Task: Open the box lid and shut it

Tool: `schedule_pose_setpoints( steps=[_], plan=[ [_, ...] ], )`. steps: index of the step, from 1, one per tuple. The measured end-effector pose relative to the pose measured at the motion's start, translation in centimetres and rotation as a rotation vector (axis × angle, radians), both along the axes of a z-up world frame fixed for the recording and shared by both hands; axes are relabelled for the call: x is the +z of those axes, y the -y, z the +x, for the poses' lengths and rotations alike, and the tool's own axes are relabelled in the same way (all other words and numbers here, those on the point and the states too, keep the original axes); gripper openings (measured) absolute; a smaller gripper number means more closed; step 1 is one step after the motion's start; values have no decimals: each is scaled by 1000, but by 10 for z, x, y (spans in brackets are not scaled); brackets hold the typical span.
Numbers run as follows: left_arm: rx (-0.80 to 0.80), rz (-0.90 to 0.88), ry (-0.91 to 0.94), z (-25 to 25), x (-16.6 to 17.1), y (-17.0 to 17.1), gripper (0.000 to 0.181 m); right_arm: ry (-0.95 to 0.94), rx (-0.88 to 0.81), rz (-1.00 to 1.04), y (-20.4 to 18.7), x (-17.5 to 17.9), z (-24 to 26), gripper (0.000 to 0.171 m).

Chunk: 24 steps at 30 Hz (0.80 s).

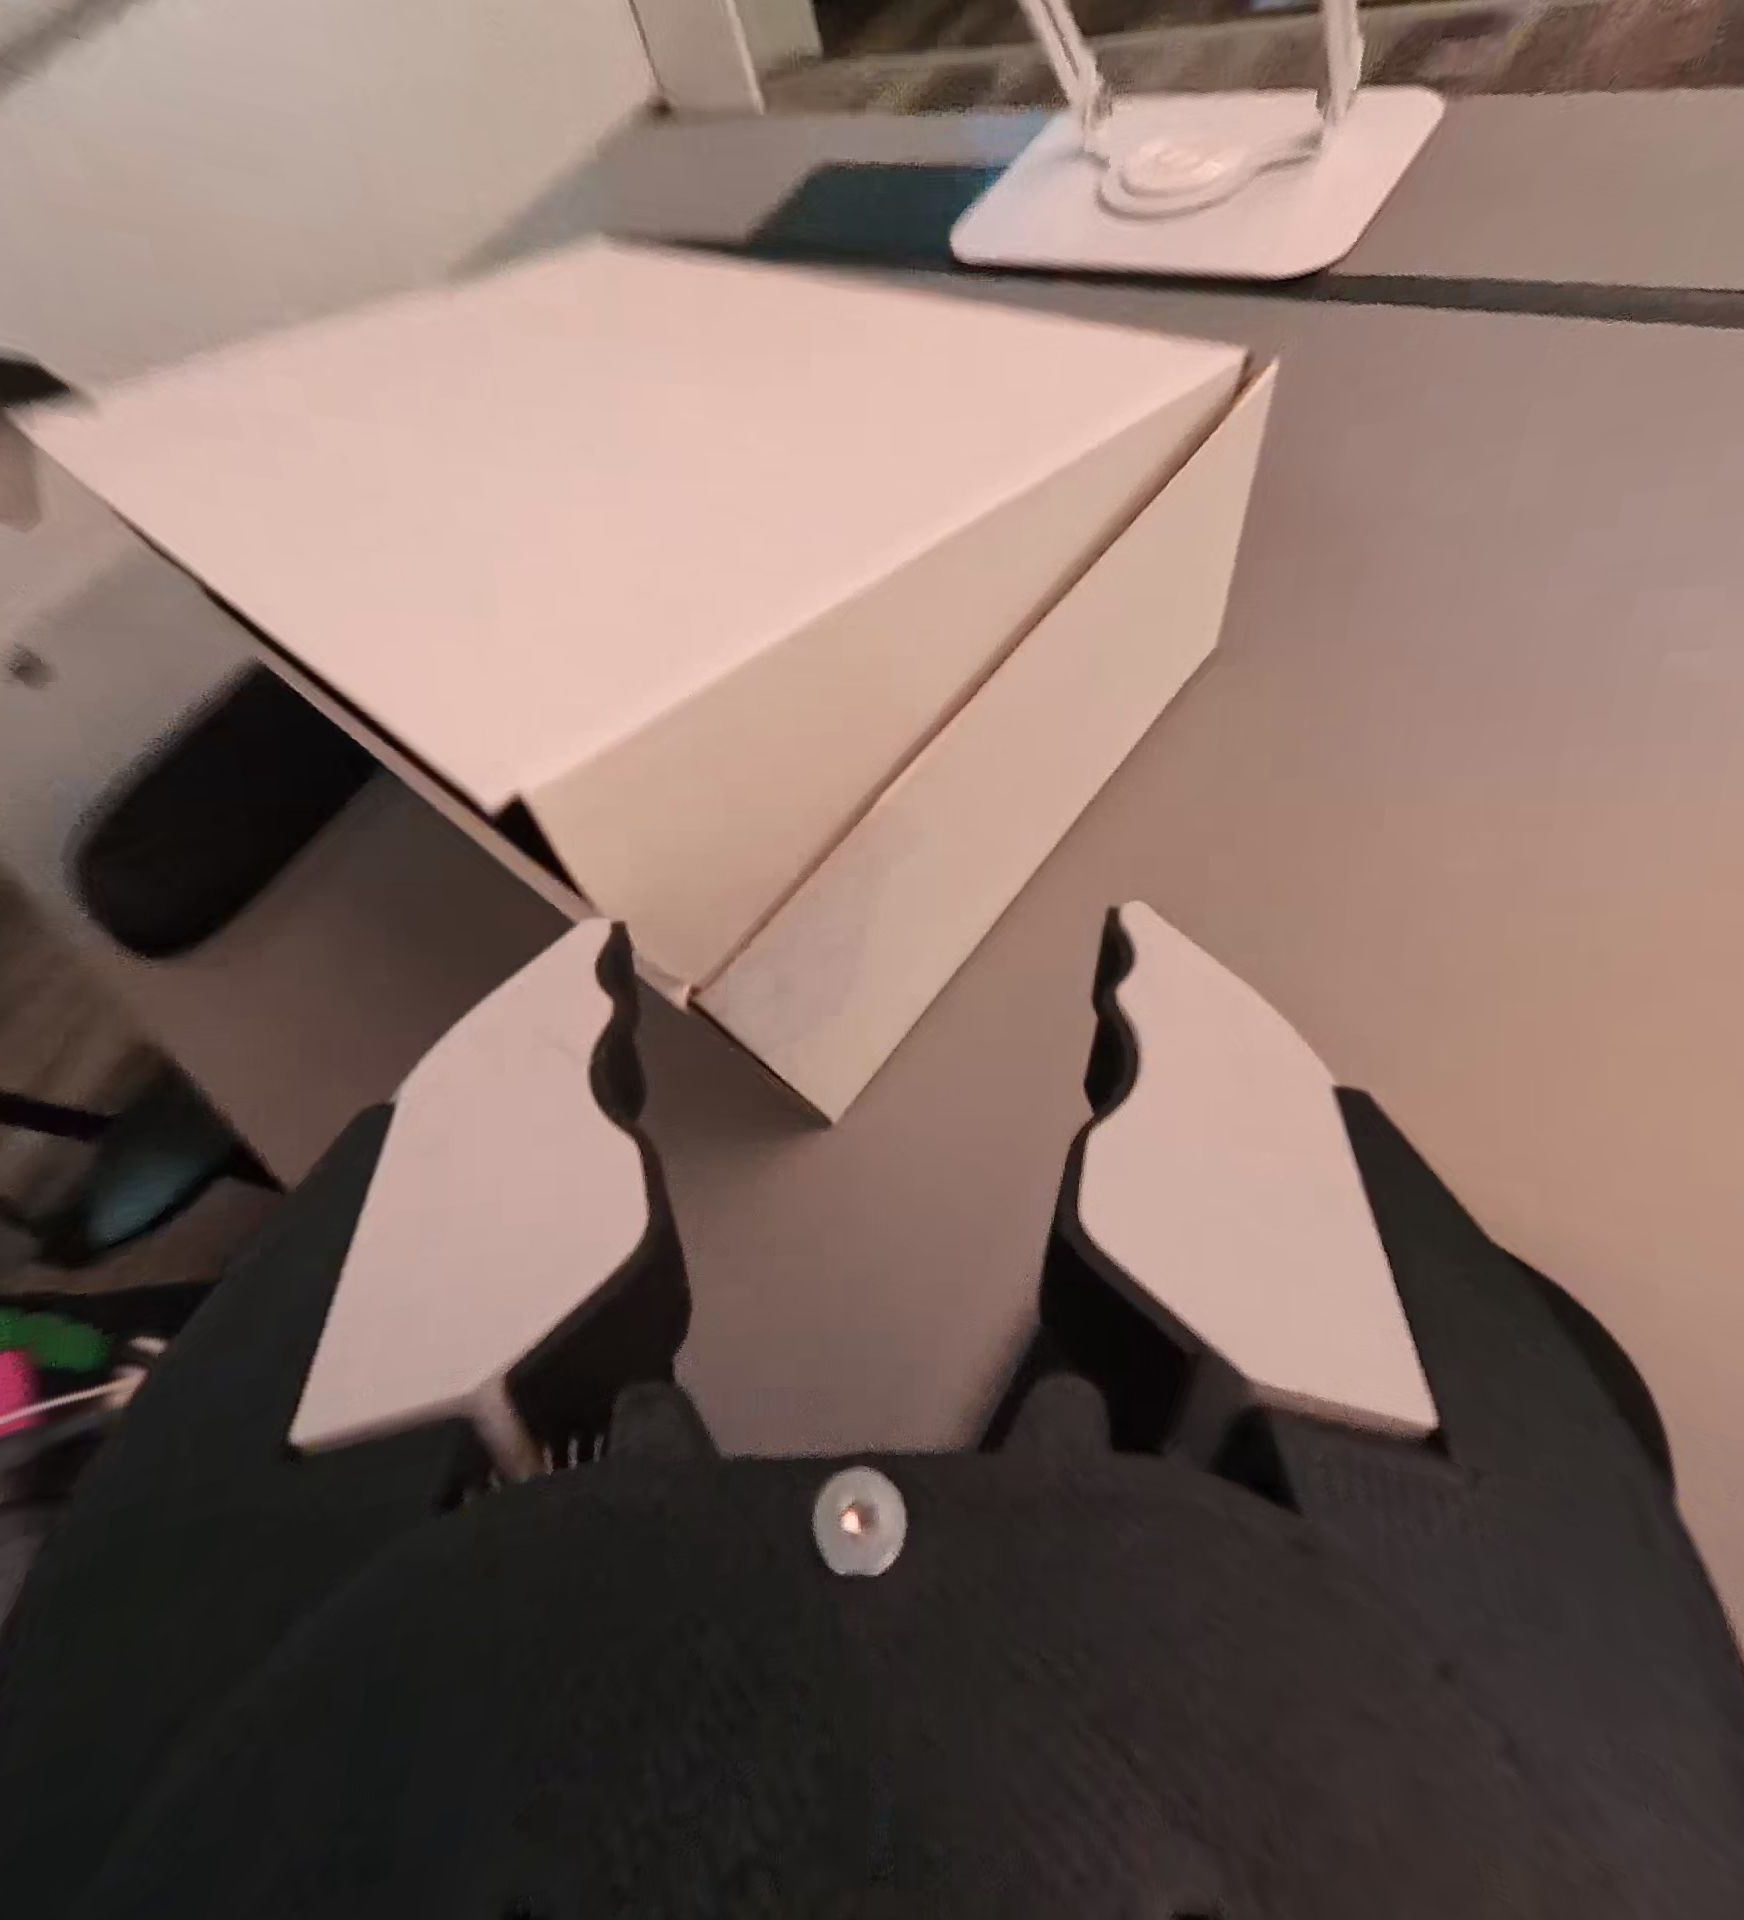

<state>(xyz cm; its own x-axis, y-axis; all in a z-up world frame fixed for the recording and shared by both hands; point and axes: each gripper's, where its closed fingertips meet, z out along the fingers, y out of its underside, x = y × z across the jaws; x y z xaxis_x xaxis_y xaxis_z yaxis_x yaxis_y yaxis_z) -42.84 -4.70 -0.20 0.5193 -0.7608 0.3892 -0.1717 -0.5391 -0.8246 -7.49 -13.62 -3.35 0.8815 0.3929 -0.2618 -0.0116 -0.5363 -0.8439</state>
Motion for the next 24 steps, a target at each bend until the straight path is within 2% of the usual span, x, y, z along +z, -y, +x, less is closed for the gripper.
schedule_pose_setpoints(
  steps=[2,4,6,9,12,16,18,19,22,24],
  plan=[
    [66,56,152,-18,35,-14,55,-162,20,36,-16,29,16,85],
    [118,93,187,-22,50,-45,61,-288,-61,53,-61,45,39,82],
    [102,49,139,-2,42,-81,75,-294,-91,-9,-110,32,45,78],
    [-5,-160,144,44,14,-123,69,-396,-2,-201,-150,4,23,78],
    [-65,-306,218,65,2,-144,65,-501,37,-265,-164,-3,13,77],
    [-69,-396,136,76,-29,-152,75,-475,26,-303,-171,-16,9,77],
    [-113,-474,208,90,-29,-148,73,-515,105,-346,-168,-13,-12,77],
    [-121,-503,239,96,-28,-147,76,-469,94,-363,-170,-17,-13,77],
    [-97,-442,165,98,-33,-154,68,-355,75,-382,-178,-19,-12,73],
    [-89,-437,162,101,-32,-160,69,-324,58,-380,-191,-20,-9,74]
  ],
)
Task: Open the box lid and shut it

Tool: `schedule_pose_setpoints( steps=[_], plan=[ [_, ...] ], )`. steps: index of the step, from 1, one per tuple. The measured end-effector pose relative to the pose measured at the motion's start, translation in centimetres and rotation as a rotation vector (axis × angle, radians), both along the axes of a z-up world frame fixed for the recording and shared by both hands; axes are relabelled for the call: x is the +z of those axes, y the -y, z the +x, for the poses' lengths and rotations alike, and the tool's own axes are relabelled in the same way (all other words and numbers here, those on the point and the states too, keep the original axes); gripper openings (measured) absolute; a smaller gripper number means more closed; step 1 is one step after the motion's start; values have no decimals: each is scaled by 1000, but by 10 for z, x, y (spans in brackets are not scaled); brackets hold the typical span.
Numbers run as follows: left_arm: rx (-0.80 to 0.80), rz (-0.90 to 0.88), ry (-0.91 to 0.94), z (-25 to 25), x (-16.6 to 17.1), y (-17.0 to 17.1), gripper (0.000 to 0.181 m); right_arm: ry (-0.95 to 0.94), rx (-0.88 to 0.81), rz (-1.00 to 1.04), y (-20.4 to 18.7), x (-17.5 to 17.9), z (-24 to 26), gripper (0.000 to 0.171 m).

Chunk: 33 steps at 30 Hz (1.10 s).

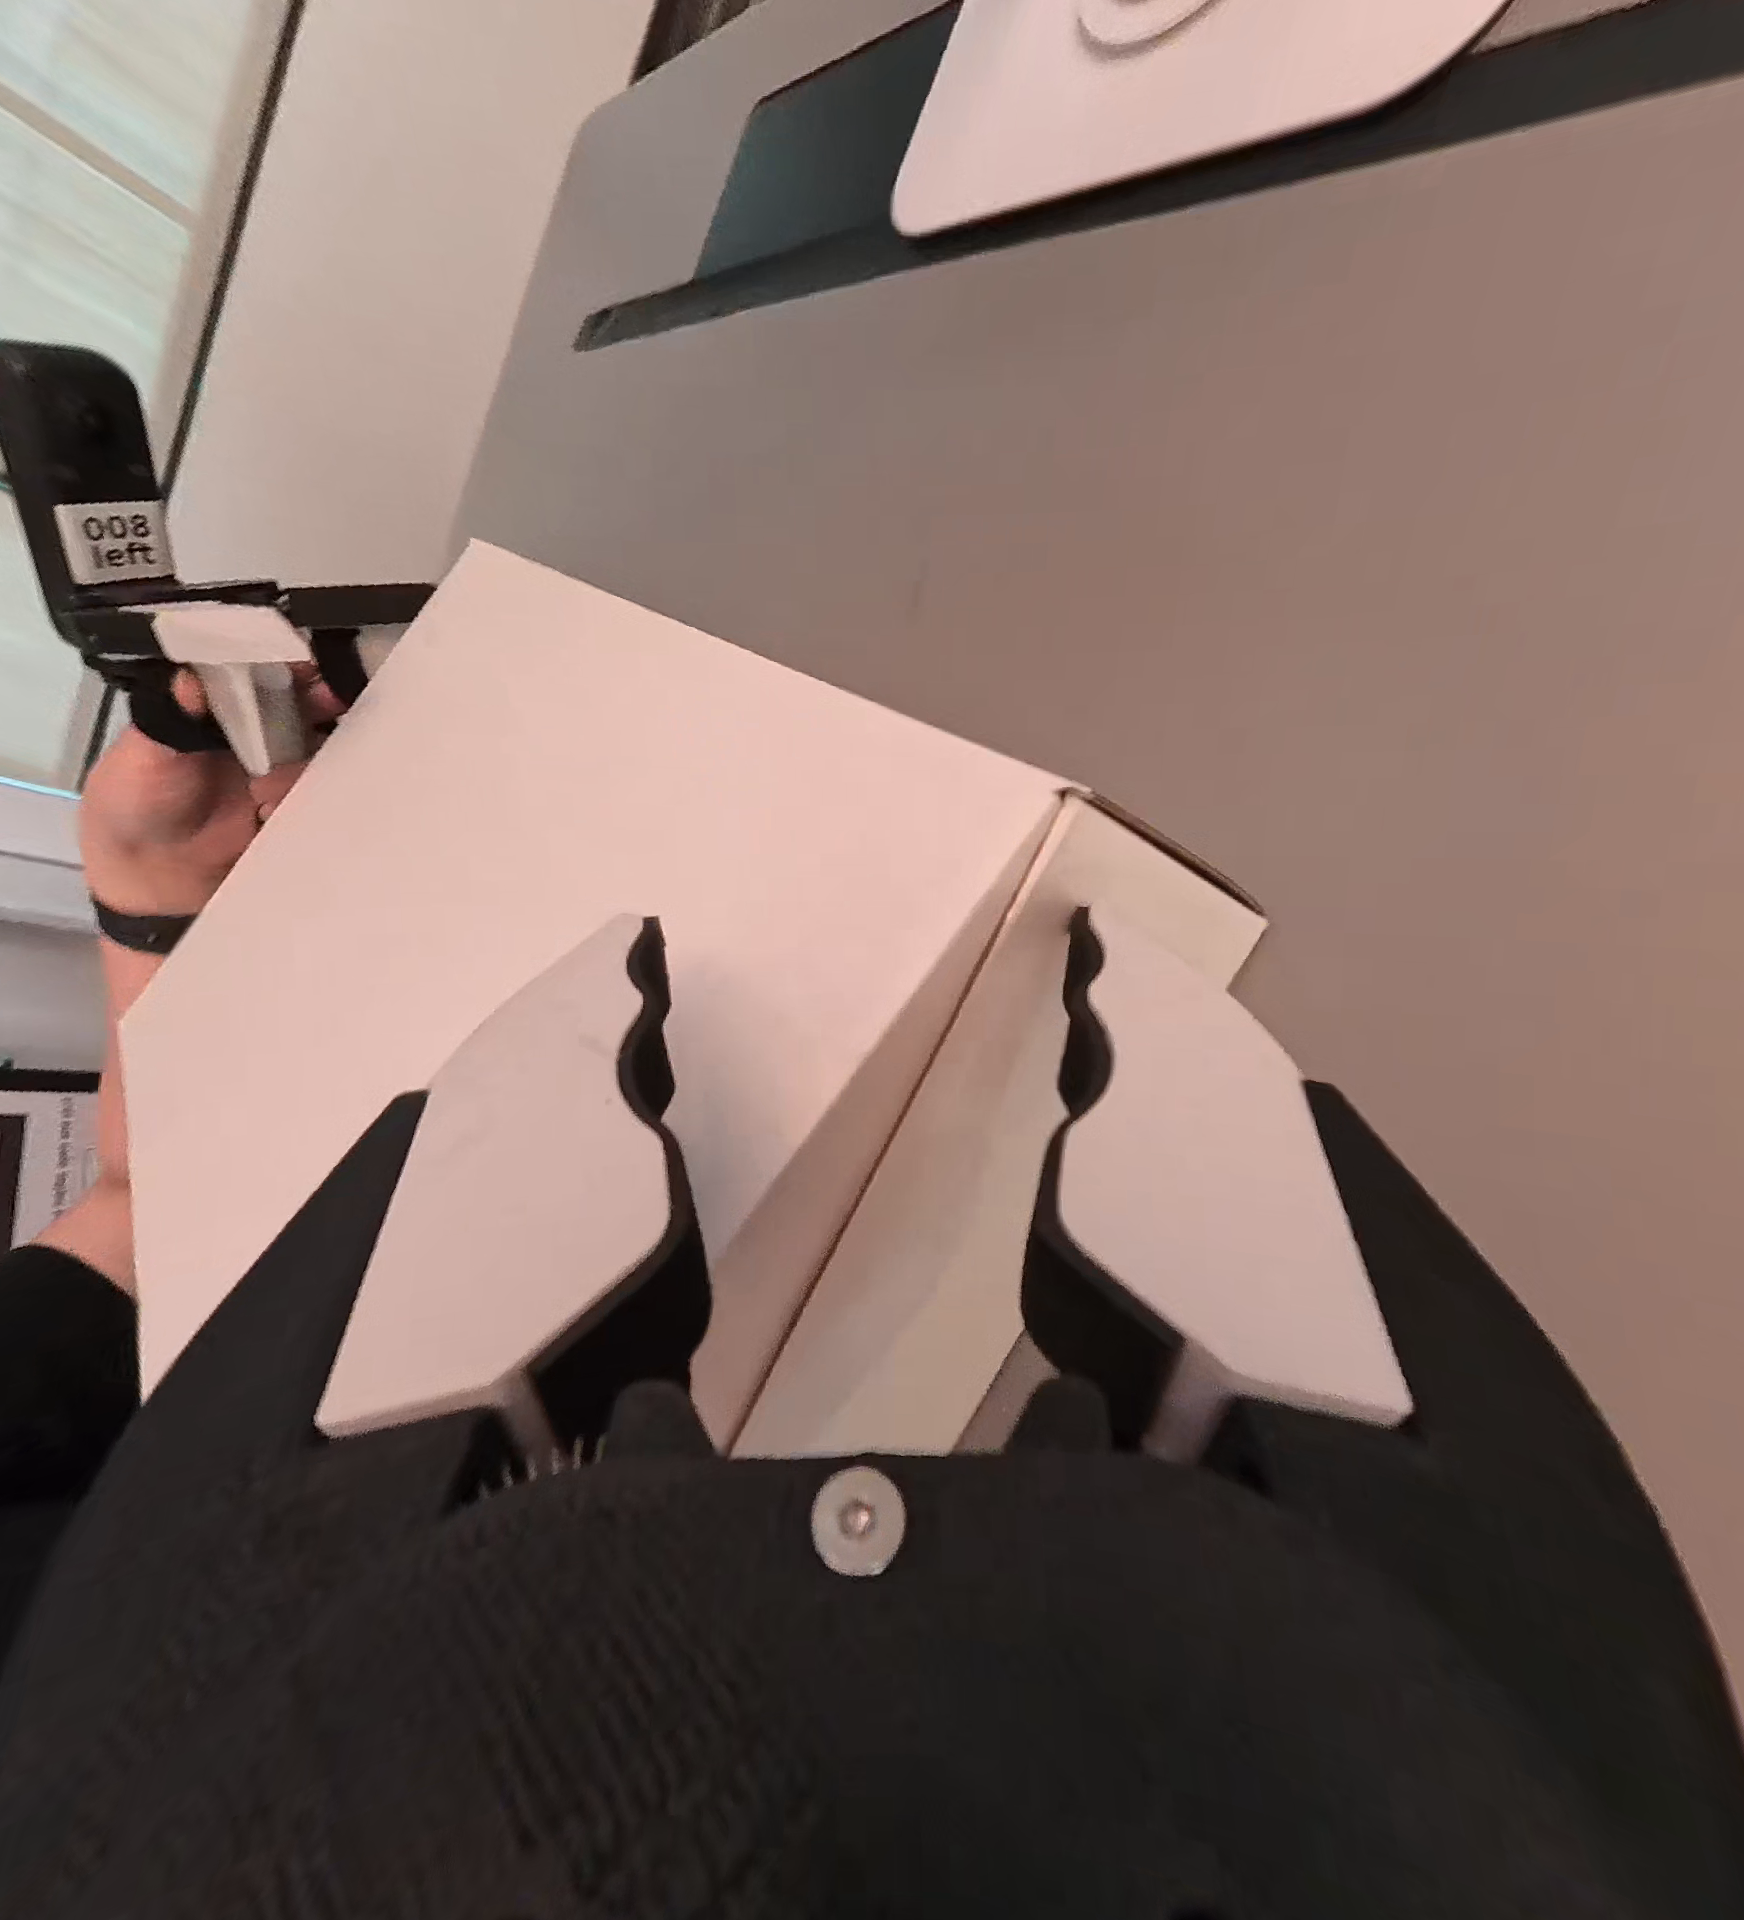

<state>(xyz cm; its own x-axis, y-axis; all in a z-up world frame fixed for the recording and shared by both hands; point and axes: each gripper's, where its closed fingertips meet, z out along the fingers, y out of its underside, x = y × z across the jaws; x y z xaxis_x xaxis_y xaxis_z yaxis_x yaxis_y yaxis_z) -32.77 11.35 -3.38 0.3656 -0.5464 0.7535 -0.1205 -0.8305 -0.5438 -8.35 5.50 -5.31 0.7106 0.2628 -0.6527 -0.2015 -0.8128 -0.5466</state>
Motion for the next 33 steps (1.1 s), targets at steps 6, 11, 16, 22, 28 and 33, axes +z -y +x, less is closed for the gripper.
schedule_pose_setpoints(
  steps=[6,11,16,22,28,33],
  plan=[
    [28,41,-20,12,0,-41,67,-43,-37,20,-57,1,18,75],
    [54,54,109,1,22,-63,64,-125,-41,143,-74,16,49,69],
    [82,110,12,-13,26,-85,69,-251,-18,140,-78,25,61,59],
    [25,83,-40,-9,7,-72,71,-168,53,104,-74,12,50,51],
    [-108,-12,-48,10,-15,-51,69,-254,107,39,-70,6,34,50],
    [-100,40,-95,14,-19,-55,66,-149,89,67,-71,-1,36,41]
  ],
)
